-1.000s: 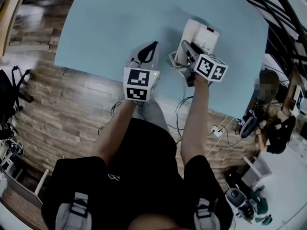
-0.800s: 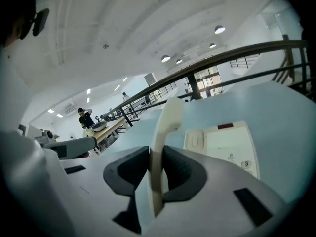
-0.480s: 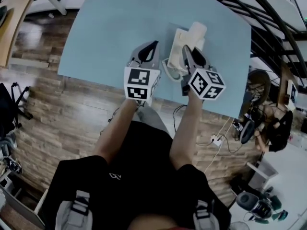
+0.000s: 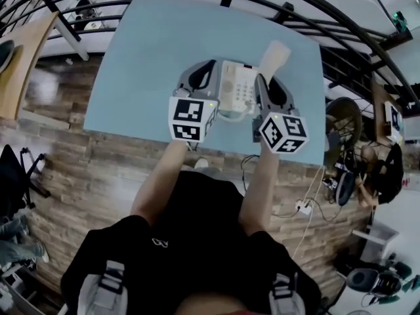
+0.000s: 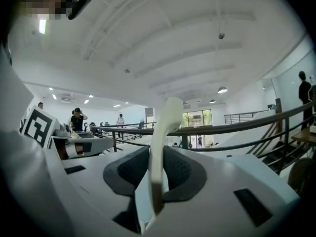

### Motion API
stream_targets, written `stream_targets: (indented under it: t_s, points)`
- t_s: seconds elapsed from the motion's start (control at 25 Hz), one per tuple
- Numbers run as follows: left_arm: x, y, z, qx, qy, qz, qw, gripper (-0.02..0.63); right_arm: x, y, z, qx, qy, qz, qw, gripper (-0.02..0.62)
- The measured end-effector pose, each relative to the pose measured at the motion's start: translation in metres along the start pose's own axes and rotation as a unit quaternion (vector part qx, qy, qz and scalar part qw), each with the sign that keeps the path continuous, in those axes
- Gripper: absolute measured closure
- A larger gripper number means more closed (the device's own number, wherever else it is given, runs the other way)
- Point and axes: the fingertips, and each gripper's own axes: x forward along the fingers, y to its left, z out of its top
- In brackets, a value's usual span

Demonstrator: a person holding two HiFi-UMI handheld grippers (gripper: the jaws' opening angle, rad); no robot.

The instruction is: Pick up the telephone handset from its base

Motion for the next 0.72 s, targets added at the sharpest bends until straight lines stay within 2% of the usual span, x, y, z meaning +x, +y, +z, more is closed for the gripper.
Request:
stream_targets:
  t_s: [0.2,0.72]
  points:
    - [0.003,-0.018,0.002,0.015,-0.002,-0.011,0.9998,0.607,-0.006,-0.008,0.002,-0.014,0.000,-0.006,1.000,0.512]
    - [0.010,-0.018,-0.002,0.019,0.006,-0.009,0.9998,0.607,-0.001,-0.009,-0.004,-0.027,0.001,0.008,1.000,0.512]
